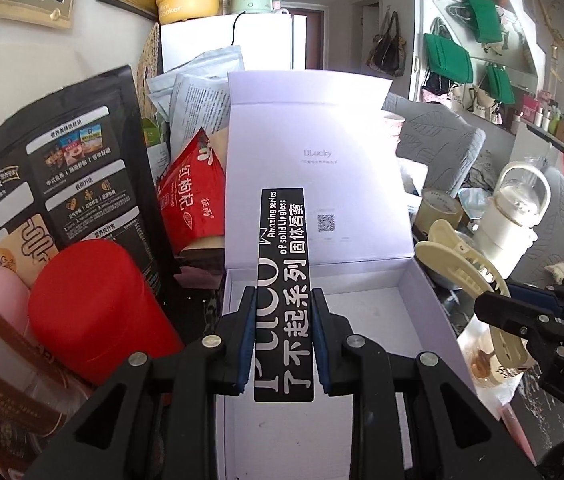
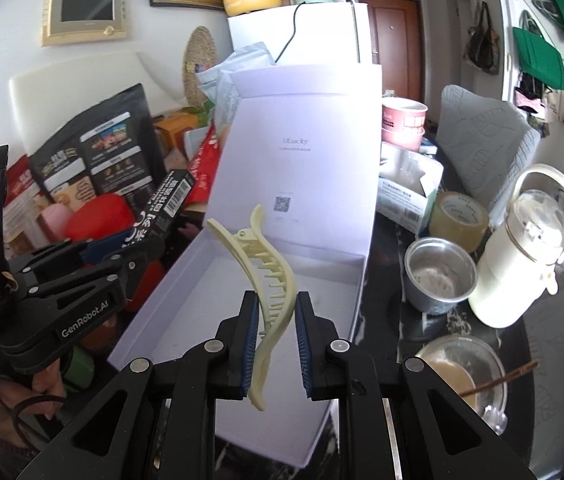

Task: Organize rigid objects
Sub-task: 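Carry the black box with the left tool while the right tool carries the clip into the white box, then open the left tool on the box floor while the right tool releases the clip beside it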

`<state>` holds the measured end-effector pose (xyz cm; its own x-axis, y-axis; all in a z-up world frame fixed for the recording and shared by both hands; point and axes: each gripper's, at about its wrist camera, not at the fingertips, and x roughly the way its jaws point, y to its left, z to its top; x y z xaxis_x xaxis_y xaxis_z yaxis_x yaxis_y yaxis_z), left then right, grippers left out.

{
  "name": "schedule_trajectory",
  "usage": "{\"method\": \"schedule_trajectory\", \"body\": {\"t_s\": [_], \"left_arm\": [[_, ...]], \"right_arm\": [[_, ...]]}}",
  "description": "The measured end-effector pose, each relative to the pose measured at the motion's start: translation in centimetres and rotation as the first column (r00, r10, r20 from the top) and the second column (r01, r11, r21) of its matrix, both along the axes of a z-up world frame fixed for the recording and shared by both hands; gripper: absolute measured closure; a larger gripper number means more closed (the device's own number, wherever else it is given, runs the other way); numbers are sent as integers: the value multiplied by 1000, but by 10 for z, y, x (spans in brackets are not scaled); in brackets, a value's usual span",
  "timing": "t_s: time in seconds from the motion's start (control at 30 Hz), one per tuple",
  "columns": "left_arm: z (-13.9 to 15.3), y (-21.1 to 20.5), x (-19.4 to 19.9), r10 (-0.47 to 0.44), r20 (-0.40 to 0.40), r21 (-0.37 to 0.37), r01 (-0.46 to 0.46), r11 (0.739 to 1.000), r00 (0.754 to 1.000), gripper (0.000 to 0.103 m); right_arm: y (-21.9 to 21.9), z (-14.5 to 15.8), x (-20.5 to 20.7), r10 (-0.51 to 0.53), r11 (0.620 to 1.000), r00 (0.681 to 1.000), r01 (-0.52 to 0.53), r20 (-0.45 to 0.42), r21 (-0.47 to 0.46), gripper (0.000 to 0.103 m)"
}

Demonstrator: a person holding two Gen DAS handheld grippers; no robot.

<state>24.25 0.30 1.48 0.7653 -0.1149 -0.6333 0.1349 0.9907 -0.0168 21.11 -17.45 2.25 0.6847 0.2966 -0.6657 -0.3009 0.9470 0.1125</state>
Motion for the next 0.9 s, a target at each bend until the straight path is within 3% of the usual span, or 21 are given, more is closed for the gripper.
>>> {"method": "schedule_trajectory", "body": {"t_s": [0.17,0.53,0.9], "left_arm": [[-17,2,17,1,-52,33,1,999,999,78],[-63,4,47,-17,-212,34,24,999,977,78],[-79,4,56,-5,-263,37,15,999,965,78]], "right_arm": [[8,-16,19,-4,1000,999,5,-40,15,85],[25,-46,48,-34,998,996,29,-87,-60,85],[33,-67,61,-53,992,989,37,-137,-121,84]]}}
